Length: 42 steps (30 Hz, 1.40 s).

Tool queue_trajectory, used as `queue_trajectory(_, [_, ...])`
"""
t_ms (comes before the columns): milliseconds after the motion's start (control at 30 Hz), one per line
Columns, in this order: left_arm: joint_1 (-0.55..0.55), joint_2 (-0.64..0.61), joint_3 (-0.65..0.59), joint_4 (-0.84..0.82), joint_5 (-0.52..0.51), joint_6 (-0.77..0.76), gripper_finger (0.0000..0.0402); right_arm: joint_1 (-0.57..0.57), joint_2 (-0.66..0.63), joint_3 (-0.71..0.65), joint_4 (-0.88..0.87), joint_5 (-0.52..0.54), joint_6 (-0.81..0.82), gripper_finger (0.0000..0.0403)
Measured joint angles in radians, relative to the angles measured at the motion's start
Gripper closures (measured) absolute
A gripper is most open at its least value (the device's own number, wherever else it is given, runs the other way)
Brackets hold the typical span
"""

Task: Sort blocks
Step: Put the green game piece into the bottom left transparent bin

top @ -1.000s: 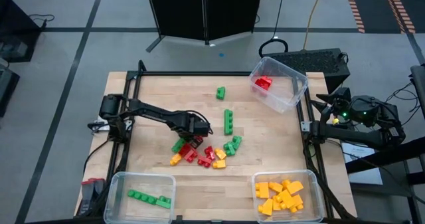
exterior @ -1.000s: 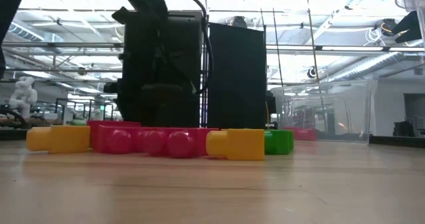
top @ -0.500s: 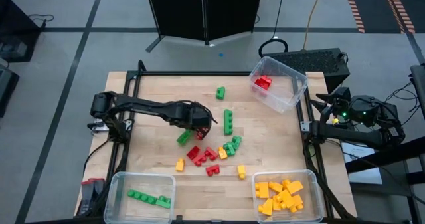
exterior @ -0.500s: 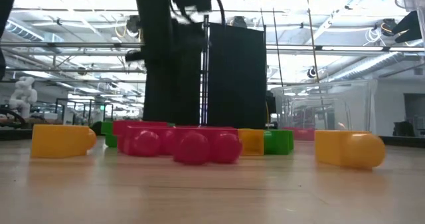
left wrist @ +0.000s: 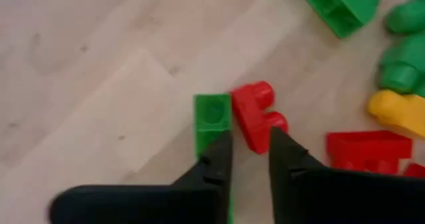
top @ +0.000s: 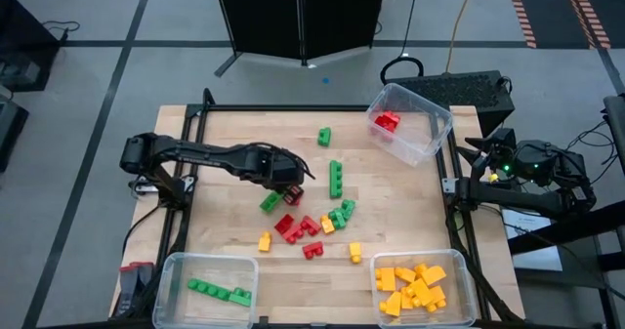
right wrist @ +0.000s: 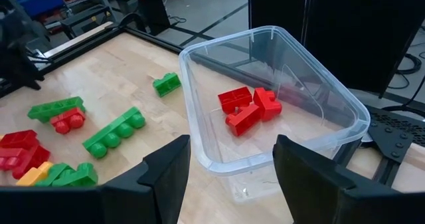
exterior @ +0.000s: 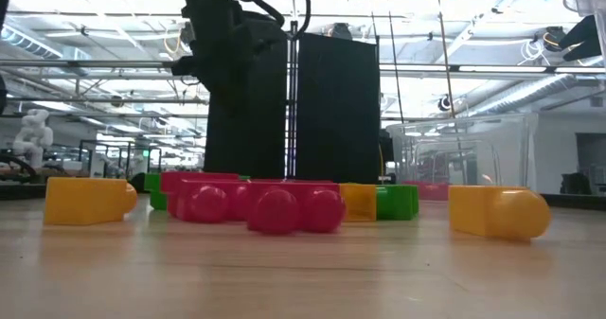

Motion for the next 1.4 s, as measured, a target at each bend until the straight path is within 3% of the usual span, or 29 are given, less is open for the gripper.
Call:
queue_trajectory(200, [0.0,0.0,-0.009,0.019,-0.012,-0.053,0.0255,0.0,0.0,0.0,0.0,0.0,0.001,0.0195])
queue_trajectory(333, [-0.006,0.0,0.002,0.088,-0.013,-0.022,0.0215,0.0,0.0,0.0,0.0,-0.004,-0.006,0.0195])
queue_trajectory(600, [-0.007,-0.013,0.114,0.185,-0.047,0.023,0.0208,0.0,0.0,0.0,-0.001,-0.01,-0.01,0.0195])
queue_trajectory(767, [0.002,-0.039,0.26,0.158,-0.057,0.158,0.0208,0.0,0.0,0.0,-0.001,-0.015,-0.011,0.0195])
queue_trajectory(933, [0.017,-0.07,0.37,0.099,-0.133,0.266,0.0208,0.0,0.0,0.0,-0.001,-0.004,-0.013,0.0195])
queue_trajectory(1267, [0.058,-0.184,0.392,0.095,-0.206,0.265,0.0207,0.0,0.0,0.0,0.059,-0.006,0.044,0.0195])
queue_trajectory(1400, [0.093,-0.273,0.392,0.096,-0.213,0.266,0.0207,0.0,0.0,0.0,0.137,-0.099,0.017,0.0195])
